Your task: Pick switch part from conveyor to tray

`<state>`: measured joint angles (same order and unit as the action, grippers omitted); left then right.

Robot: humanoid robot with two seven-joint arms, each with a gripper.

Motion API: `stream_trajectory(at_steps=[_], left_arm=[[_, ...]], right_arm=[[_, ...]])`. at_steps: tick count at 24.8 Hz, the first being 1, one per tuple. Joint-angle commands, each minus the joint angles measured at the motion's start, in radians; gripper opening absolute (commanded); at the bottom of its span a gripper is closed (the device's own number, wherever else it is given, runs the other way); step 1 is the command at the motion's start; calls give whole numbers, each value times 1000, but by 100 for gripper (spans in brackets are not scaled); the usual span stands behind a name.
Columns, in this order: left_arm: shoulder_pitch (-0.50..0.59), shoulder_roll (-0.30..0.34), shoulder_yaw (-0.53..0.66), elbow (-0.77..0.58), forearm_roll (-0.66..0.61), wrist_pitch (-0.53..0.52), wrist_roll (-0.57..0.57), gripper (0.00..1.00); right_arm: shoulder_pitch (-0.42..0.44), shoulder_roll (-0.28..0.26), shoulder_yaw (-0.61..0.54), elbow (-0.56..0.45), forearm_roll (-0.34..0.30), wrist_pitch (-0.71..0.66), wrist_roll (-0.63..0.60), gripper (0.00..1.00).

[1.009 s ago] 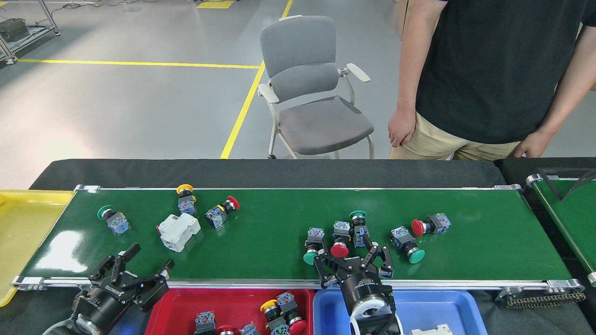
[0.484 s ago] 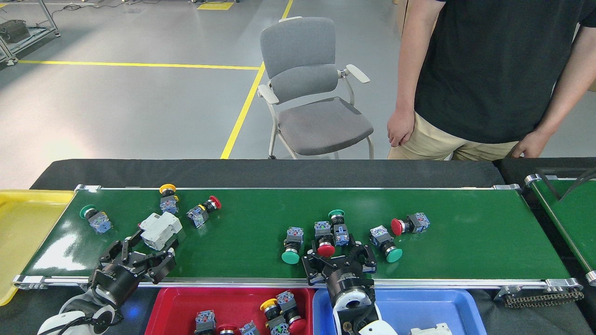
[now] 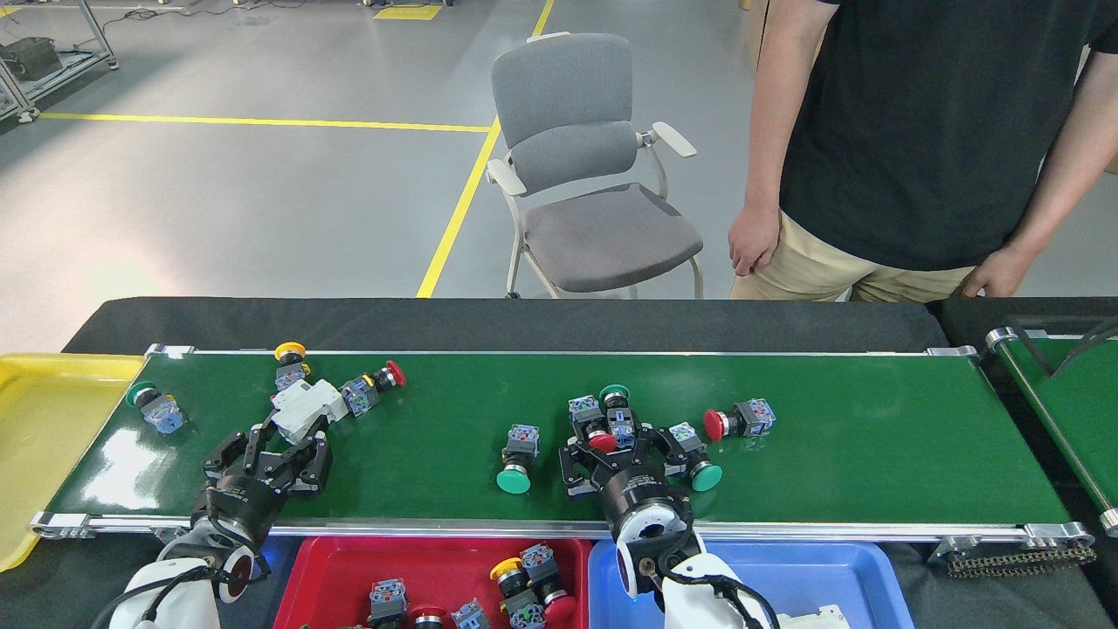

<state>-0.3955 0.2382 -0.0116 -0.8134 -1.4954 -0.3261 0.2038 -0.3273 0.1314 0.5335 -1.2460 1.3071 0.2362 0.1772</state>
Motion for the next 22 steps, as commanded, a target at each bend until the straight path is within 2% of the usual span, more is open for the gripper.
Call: stream_trajectory(at_steps=[1, 4, 6, 7, 10, 14, 18, 20, 22], left_arm=[[6, 7, -4, -7, 1, 1, 8, 7], [58, 16, -4, -87, 1, -1, 8, 6], [113, 19, 4, -182, 4, -45, 9, 6], [135, 21, 9, -228, 6, -83, 9, 6], [182, 23, 55, -332, 6, -140, 9, 6], [248, 30, 79, -421, 6, -218, 8, 6], [293, 29, 84, -481, 6, -223, 5, 6], [300, 23, 82, -507, 6, -223, 2, 7], [303, 13, 73, -538, 3, -223, -3, 7]], right_arm=[[39, -38, -6, -105, -3, -87, -2, 52], [192, -111, -4, -311, -29, -273, 4, 52], [298, -127, -4, -395, -34, -423, 16, 56], [324, -122, -6, -406, -34, -478, 16, 62], [332, -85, 22, -405, -32, -531, 53, 100], [329, -75, 22, -423, -35, -531, 82, 100], [324, -76, -61, -444, -35, -531, 81, 100], [323, -72, -187, -495, -35, -526, 77, 100], [323, -62, -320, -498, -35, -523, 70, 98]])
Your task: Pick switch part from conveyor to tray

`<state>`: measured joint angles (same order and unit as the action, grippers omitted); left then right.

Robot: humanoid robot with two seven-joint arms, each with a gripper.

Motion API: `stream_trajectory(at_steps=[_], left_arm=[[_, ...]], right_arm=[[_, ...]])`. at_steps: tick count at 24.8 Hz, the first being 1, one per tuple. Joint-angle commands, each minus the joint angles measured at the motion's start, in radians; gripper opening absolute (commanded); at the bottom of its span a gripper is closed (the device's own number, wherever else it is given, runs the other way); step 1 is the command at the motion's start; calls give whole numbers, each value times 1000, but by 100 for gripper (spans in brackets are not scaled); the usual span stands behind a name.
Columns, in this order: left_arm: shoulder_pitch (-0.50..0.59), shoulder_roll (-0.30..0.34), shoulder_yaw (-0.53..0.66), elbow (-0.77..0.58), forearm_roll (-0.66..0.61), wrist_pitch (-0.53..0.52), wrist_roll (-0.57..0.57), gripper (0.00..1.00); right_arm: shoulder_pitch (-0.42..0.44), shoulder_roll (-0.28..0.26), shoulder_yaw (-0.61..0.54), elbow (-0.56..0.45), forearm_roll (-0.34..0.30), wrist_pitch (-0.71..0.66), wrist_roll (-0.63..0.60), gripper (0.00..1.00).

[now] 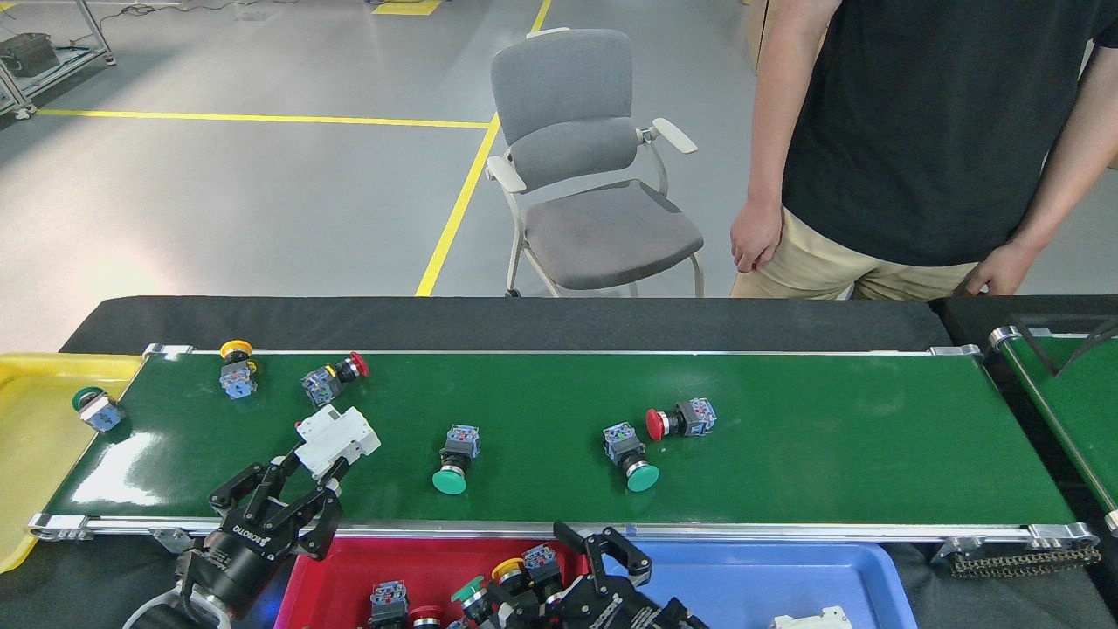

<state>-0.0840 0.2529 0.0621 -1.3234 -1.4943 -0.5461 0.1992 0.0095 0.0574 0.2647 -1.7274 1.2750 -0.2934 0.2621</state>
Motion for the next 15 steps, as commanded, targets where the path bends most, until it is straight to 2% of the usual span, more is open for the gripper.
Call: stream_trajectory(at_steps=[1, 3, 7, 12, 14, 15], left_arm=[[-3, -4, -1, -45, 0, -5, 0, 7], [18, -17, -19, -99, 0, -41, -18, 7], [46, -118, -163, -195, -7, -91, -95, 8], [107, -201, -347, -307, -21, -83, -165, 9], [127, -239, -398, -324, -80, -81, -175, 13], [139, -265, -416, -323, -118, -80, -175, 19]], right_arm=[[-13, 12, -96, -18, -3, 8, -18, 98], [-8, 10, -206, -17, -3, 22, -40, 98], [73, 1, -347, -17, 0, 88, -130, 98], [240, -34, -381, -43, 6, 109, -248, 98], [279, -42, -384, -44, 6, 109, -273, 98], [288, -47, -394, -44, 6, 109, -281, 98]])
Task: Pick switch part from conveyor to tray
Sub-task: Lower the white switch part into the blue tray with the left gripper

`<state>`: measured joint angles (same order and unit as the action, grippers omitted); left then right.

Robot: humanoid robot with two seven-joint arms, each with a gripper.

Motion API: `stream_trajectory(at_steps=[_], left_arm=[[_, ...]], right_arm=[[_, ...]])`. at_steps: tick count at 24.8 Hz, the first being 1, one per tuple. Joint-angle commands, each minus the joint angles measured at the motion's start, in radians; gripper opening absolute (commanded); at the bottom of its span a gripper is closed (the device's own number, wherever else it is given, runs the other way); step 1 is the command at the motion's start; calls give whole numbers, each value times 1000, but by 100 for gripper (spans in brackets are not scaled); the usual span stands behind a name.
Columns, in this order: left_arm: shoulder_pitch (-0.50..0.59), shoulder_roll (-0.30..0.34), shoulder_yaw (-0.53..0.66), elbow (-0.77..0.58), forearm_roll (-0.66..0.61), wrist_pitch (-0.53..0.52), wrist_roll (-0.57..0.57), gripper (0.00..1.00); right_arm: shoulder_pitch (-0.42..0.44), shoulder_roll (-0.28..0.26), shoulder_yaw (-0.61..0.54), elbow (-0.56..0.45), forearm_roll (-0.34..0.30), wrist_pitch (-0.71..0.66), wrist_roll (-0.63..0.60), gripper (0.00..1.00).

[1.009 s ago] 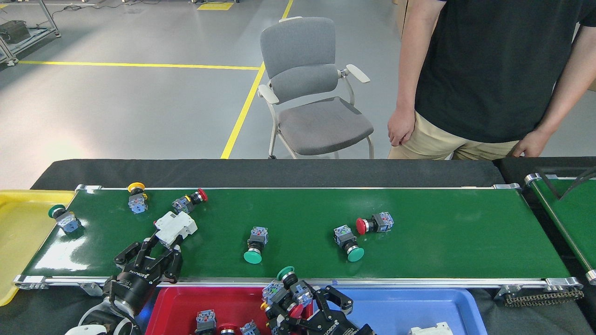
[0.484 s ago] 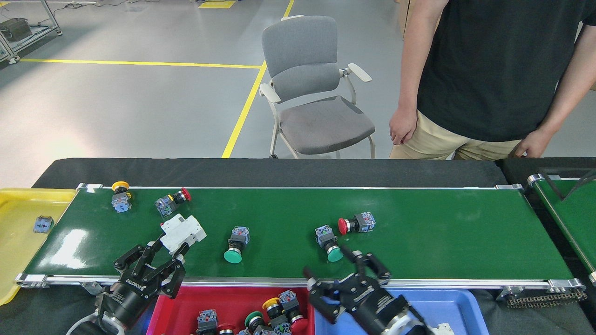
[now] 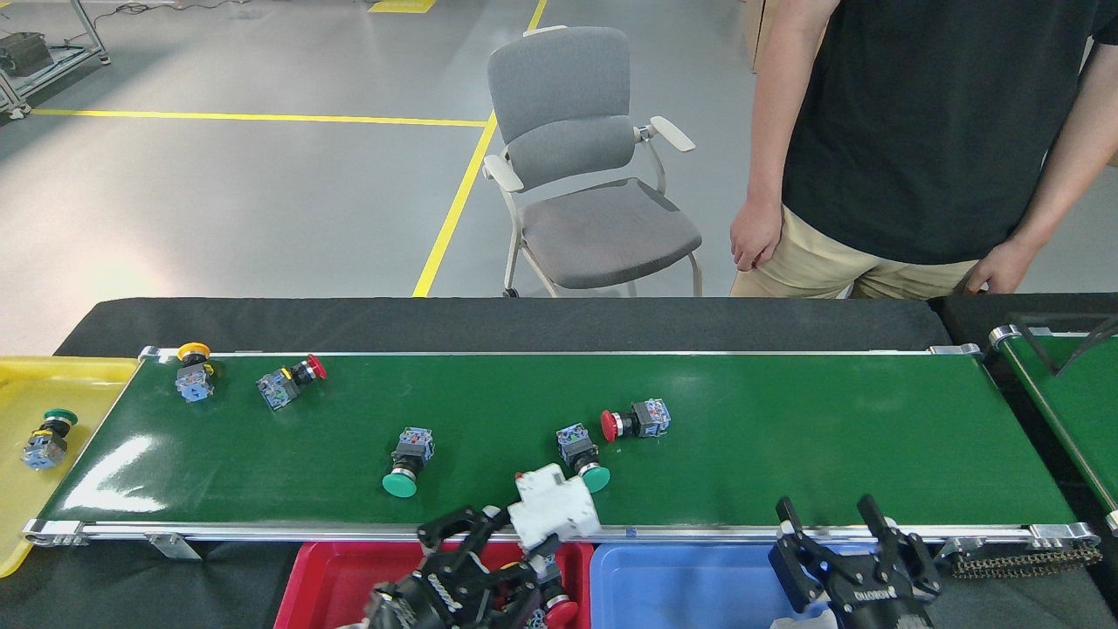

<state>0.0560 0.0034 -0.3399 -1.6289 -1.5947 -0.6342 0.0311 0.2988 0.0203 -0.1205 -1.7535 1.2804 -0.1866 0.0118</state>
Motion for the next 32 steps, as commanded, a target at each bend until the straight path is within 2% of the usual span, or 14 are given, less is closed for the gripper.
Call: stream_trajectory(at_steps=[1, 4, 5, 9, 11, 12, 14, 17, 19, 21, 24, 28, 32], left_arm=[[10, -43, -25, -16, -53, 10, -7, 31], [25, -85, -40, -12, -123, 53, -7, 87], [28, -88, -53, -11, -120, 79, -5, 100], [38, -85, -73, -20, -94, 103, -3, 100], [42, -82, -33, -49, -70, 111, 6, 100], [54, -80, 36, -75, -48, 116, 9, 100], [94, -77, 253, -89, -4, 122, 9, 100], [96, -63, 536, -51, 19, 110, 9, 100], [93, -22, 671, 24, 18, 110, 13, 100], [93, 33, 745, 89, 18, 111, 36, 100], [101, 95, 771, 139, 21, 111, 76, 100], [82, 96, 768, 138, 21, 110, 76, 100], [19, 110, 756, 161, 15, 108, 66, 100]], right_arm=[[10, -11, -24, -17, 0, 3, -36, 98], [31, -13, -36, -17, 0, 3, -41, 98], [31, -13, -38, -17, 0, 3, -41, 98], [31, -13, -53, -18, 0, 3, -41, 98], [31, -11, -79, -17, 0, 3, -43, 98], [31, -11, -82, -17, 0, 3, -41, 98], [31, -10, -82, -17, 0, 3, -43, 98], [29, -7, -82, -17, 0, 3, -43, 98], [28, -5, -82, -17, 0, 3, -43, 98], [28, -8, -82, -17, 0, 1, -43, 98], [29, -8, -82, -17, 0, 1, -43, 98], [23, -5, -82, -17, -1, 1, -43, 98], [19, -5, -82, -17, -1, -1, -44, 99]])
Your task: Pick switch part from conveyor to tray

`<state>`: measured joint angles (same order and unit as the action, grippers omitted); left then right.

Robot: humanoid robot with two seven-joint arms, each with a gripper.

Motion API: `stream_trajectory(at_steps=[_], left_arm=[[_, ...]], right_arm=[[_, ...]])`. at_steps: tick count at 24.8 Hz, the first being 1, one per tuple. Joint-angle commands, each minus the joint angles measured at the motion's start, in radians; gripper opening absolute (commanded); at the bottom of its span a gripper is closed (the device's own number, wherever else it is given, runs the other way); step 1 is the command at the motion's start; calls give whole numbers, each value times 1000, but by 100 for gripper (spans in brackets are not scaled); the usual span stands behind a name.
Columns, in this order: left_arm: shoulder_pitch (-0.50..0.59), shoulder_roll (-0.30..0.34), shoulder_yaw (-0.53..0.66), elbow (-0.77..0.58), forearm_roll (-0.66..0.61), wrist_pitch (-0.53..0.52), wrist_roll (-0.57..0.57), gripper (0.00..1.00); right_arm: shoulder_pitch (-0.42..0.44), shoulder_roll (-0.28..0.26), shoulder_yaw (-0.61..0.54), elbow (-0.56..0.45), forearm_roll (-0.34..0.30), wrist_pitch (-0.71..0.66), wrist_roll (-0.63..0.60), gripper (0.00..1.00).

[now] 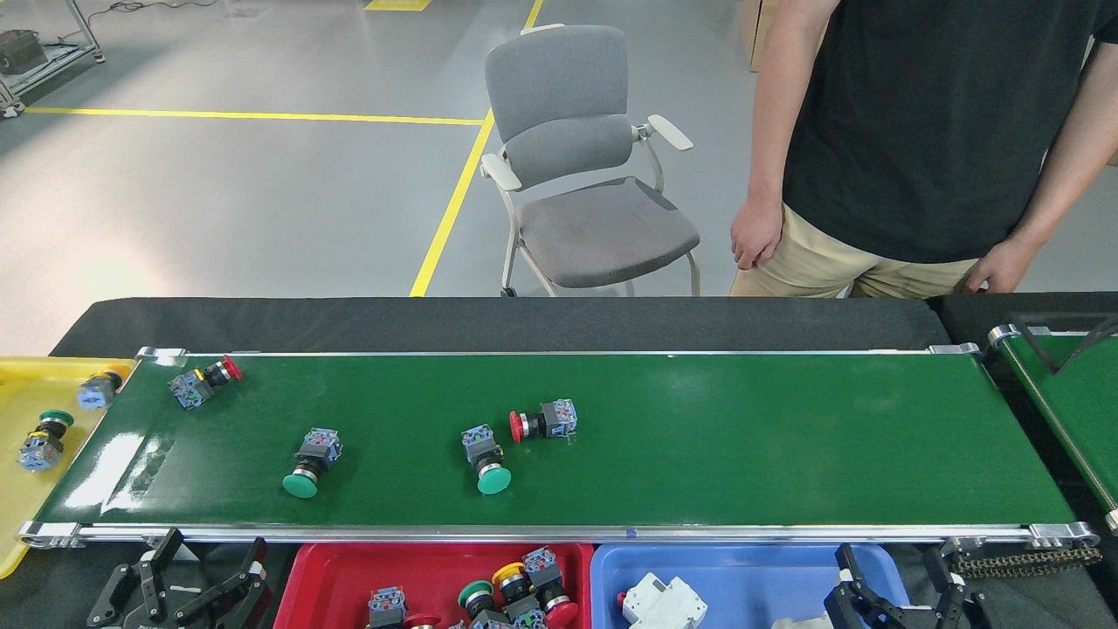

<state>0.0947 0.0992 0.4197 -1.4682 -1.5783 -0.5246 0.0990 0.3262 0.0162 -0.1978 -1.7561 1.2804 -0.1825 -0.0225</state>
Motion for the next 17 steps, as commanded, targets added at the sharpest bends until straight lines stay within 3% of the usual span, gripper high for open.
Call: stream_trajectory(at_steps=[1, 14, 15, 17], left_arm=[[-35, 17, -16, 19, -2, -2, -2, 100], [-259, 100, -70, 331, -2, 28, -1, 97], [-276, 102, -71, 354, -3, 37, 2, 87], [-290, 114, -71, 384, -3, 25, 8, 46]], right_arm=[[-9, -1, -5, -14, -1, -3, -13, 99], [-7, -5, -9, 0, -10, -6, -33, 99], [-7, -5, -9, 0, -10, -5, -33, 99], [-7, -2, -9, 0, -10, -3, -33, 99]])
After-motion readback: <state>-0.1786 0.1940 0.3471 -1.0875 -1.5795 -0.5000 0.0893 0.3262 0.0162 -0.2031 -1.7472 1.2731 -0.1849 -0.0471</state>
